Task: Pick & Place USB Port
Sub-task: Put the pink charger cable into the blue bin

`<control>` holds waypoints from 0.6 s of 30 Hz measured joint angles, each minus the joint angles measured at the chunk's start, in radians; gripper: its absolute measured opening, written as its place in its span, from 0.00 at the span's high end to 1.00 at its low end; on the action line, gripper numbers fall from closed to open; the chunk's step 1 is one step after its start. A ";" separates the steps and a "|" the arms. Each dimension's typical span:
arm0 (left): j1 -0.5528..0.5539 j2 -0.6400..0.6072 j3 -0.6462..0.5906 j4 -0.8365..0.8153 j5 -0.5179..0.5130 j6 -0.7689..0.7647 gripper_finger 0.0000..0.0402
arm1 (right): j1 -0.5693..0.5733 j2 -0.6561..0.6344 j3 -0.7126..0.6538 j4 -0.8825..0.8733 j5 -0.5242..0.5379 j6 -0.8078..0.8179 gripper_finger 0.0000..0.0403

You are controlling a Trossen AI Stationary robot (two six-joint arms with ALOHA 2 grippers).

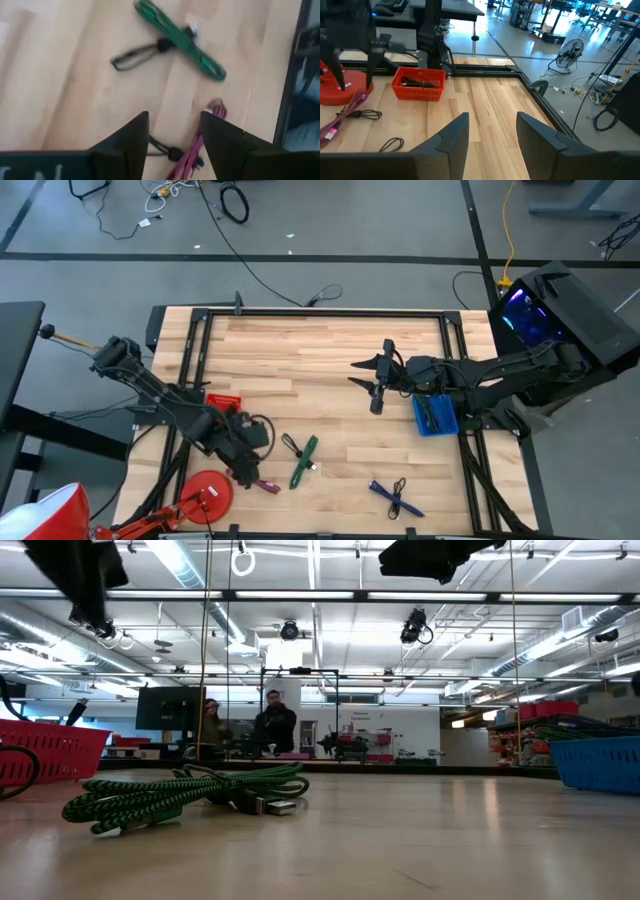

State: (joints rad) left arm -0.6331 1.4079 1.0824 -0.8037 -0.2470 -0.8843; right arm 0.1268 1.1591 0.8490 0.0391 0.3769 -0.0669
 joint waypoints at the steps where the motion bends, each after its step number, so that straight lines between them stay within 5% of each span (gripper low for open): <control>1: 0.000 0.020 0.000 -0.003 0.031 0.001 0.56 | 0.000 0.000 0.000 0.000 0.000 0.004 0.59; 18: -0.005 0.240 -0.002 0.037 0.348 0.111 0.56 | 0.000 0.000 0.000 0.005 0.000 0.037 0.59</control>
State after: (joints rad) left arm -0.6380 1.6477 1.0809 -0.7670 0.1010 -0.7728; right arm 0.1268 1.1591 0.8490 0.0437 0.3767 -0.0303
